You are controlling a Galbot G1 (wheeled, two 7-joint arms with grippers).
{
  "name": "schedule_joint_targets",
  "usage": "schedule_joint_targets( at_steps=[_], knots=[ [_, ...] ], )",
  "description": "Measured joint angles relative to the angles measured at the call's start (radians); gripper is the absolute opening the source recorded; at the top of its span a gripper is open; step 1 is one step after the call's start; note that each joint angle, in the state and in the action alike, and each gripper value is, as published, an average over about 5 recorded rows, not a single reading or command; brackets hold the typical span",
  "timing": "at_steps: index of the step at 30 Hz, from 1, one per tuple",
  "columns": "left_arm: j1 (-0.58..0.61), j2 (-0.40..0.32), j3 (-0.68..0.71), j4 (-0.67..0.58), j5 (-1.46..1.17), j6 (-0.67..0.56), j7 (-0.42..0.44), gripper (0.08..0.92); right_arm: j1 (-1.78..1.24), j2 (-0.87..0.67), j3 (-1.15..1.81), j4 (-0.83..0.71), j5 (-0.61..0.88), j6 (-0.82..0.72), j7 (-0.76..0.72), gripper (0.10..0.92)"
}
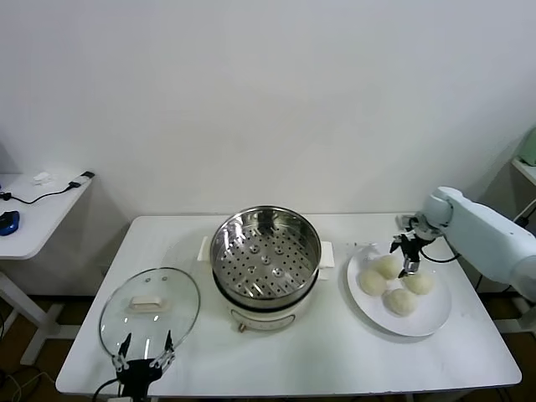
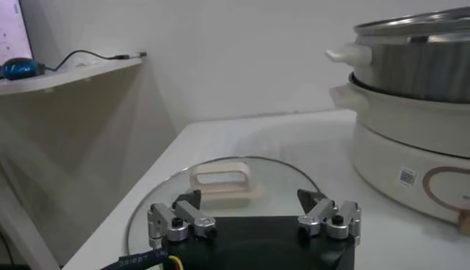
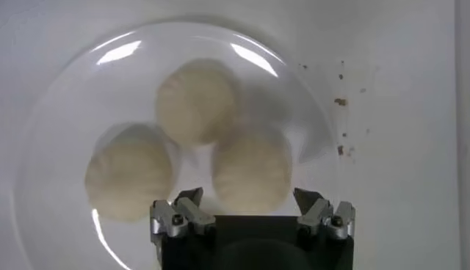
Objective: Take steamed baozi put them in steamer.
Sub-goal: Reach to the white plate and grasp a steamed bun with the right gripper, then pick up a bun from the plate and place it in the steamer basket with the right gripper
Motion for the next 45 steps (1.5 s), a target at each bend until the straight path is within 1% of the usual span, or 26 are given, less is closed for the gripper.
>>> schedule_joint_targets(
  at_steps=[4, 14, 18, 23, 29, 33, 40, 45],
  knots=[
    [0.001, -0.001, -0.001, -0.003, 0.002, 0.0, 0.0, 0.823, -0.01, 0.016, 0.014, -0.016, -0.007, -0.002, 0.003, 0.812],
    [0.006, -0.007, 0.005, -0.003, 0.019, -0.003, -0.001, 0.823, -0.019, 0.032, 0.024, -0.025, -0.021, -0.008, 0.002, 0.72],
    [0.009, -0.01, 0.012, -0.006, 0.028, -0.003, -0.001, 0.823, -0.009, 0.022, 0.016, -0.006, -0.02, -0.014, -0.003, 0.673],
    [0.01, -0.014, 0.023, -0.013, 0.035, -0.001, -0.001, 0.823, 0.041, -0.003, -0.018, 0.048, -0.001, -0.011, -0.017, 0.662],
    [0.007, -0.015, 0.036, -0.024, 0.035, 0.005, -0.005, 0.823, 0.199, -0.018, -0.121, 0.156, 0.057, 0.018, -0.039, 0.662],
    [0.007, -0.014, 0.045, -0.029, 0.034, 0.012, -0.011, 0.823, 0.345, -0.002, -0.207, 0.259, 0.112, 0.051, -0.044, 0.662],
    [0.018, -0.012, 0.061, -0.04, 0.035, 0.014, -0.02, 0.823, 0.55, 0.076, -0.334, 0.503, 0.181, 0.127, -0.022, 0.662],
    [0.025, -0.011, 0.065, -0.047, 0.037, 0.013, -0.025, 0.823, 0.61, 0.149, -0.394, 0.638, 0.161, 0.211, 0.018, 0.662]
  ],
)
